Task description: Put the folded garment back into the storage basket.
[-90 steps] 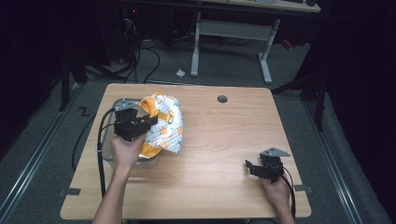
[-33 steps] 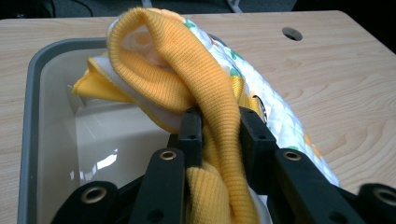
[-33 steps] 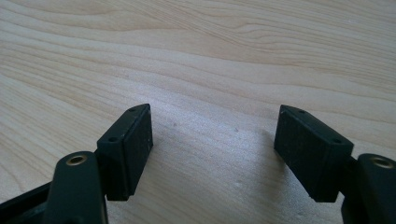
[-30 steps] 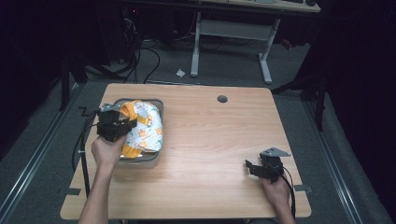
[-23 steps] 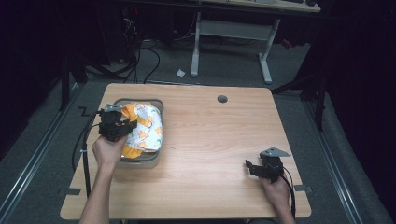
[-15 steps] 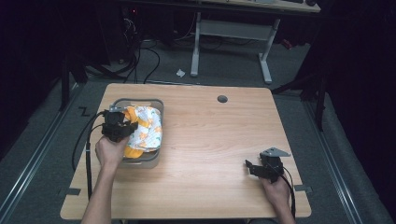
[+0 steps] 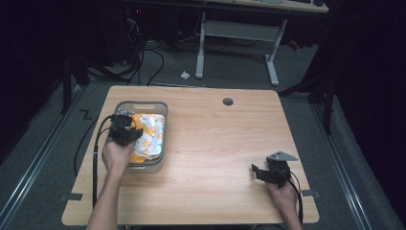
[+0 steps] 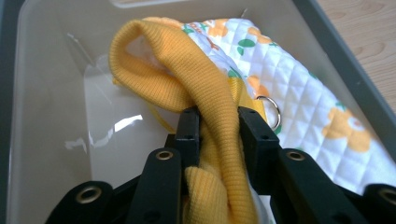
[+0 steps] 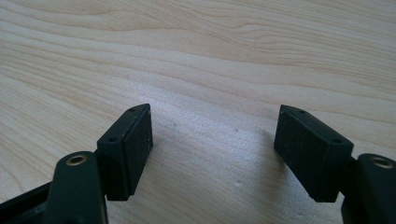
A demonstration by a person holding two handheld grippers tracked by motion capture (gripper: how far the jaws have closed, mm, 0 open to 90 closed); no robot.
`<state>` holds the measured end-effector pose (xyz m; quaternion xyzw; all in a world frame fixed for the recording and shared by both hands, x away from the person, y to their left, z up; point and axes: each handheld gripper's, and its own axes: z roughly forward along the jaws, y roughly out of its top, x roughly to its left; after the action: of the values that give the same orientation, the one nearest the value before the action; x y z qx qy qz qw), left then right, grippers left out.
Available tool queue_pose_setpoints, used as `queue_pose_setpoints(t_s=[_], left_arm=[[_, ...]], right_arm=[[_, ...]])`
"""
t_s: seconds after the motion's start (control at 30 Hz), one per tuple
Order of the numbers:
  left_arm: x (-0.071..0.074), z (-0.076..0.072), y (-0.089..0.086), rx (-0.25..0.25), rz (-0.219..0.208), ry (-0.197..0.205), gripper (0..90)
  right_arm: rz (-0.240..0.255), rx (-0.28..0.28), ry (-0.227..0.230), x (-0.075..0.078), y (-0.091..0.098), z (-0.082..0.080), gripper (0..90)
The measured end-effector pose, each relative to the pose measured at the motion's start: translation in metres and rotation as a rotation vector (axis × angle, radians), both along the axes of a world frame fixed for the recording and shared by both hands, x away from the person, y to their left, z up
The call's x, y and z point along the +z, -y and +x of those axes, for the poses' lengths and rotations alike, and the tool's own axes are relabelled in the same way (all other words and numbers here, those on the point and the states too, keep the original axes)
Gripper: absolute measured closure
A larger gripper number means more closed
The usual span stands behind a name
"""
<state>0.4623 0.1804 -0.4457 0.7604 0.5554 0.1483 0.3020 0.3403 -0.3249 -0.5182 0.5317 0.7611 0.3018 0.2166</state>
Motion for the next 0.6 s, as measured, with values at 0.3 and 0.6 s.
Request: queue_pose_setpoints(t_s=[0.3,0.6], left_arm=[[-0.003,0.001,0.0,0.03,0.024,-0.031,60.9],[0.012,-0.009,-0.003,0.056,0.04,0.054,43.7]], right_arm=[[0.0,-0.001,-0.001,0.0,0.0,0.0,28.4],[0.0,0.0,0.0,0.0,0.0,0.0,28.3]])
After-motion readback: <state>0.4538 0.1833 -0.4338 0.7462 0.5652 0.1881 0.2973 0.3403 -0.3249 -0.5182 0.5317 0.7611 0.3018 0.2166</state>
